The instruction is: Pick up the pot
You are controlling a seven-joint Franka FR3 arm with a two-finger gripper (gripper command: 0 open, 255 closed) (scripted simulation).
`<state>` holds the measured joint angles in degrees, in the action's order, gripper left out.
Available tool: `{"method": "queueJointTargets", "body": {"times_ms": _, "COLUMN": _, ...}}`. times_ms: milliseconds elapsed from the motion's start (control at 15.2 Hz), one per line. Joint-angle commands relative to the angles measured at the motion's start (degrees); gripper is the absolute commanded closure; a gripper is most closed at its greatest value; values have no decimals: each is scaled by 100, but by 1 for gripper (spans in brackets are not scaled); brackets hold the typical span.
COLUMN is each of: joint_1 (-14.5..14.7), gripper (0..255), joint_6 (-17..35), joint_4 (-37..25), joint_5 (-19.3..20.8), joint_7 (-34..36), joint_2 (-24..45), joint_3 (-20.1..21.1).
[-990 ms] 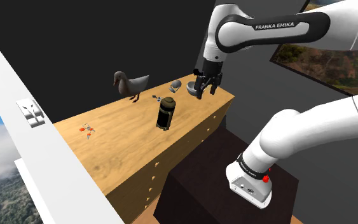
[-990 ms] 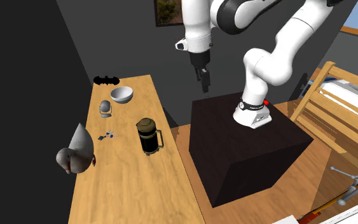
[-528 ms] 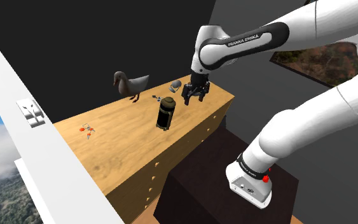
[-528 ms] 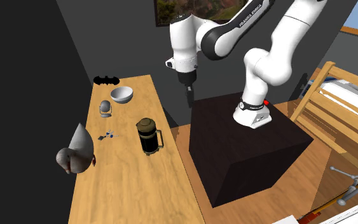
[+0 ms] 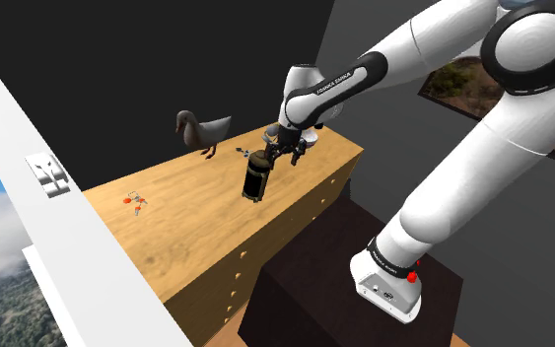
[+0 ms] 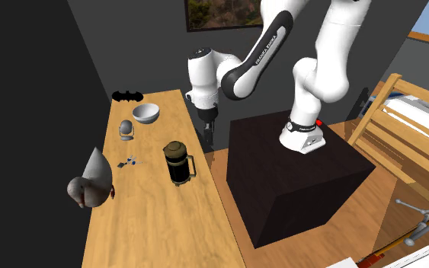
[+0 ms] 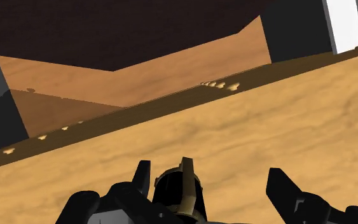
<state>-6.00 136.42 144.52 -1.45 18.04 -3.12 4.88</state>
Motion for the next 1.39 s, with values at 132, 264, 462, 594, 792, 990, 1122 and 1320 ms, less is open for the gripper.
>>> {"method": "queueJointTargets", "body": {"times_ms": 132, "joint_1": -64, "gripper": 0, "joint_6": 693, "joint_4": -406, "joint_5": 172, "joint_7": 336, "joint_2": 958, "joint_3": -64}}
{"method": "queueJointTargets", "body": {"times_ms": 264, "joint_1": -72, "gripper": 0, "joint_6": 977, "joint_4": -645, "joint_5": 254, "joint_7": 498, "joint_2": 1417, "joint_3": -123}}
{"method": "queueJointTargets", "body": {"times_ms": 462, "joint_1": -65, "gripper": 0, "joint_6": 1340, "joint_4": -1056, "joint_5": 349, "joint_7": 720, "joint_2": 2093, "joint_3": -235}}
{"method": "queueJointTargets", "body": {"times_ms": 594, "joint_1": -54, "gripper": 0, "joint_6": 1528, "joint_4": -1340, "joint_5": 384, "joint_7": 839, "joint_2": 2504, "joint_3": -310}}
{"method": "queueJointTargets", "body": {"times_ms": 792, "joint_1": -42, "gripper": 0, "joint_6": 1717, "joint_4": -1377, "joint_5": 399, "joint_7": 852, "joint_2": 2730, "joint_3": -326}}
{"method": "queueJointTargets", "body": {"times_ms": 990, "joint_1": -31, "gripper": 0, "joint_6": 1899, "joint_4": -1425, "joint_5": 415, "joint_7": 865, "joint_2": 2960, "joint_3": -341}}
{"method": "queueJointTargets", "body": {"times_ms": 1122, "joint_1": -25, "gripper": 0, "joint_6": 1993, "joint_4": -1454, "joint_5": 423, "joint_7": 872, "joint_2": 3083, "joint_3": -349}}
{"method": "queueJointTargets", "body": {"times_ms": 1320, "joint_1": -26, "gripper": 255, "joint_6": 1974, "joint_4": -1468, "joint_5": 423, "joint_7": 870, "joint_2": 3078, "joint_3": -348}}
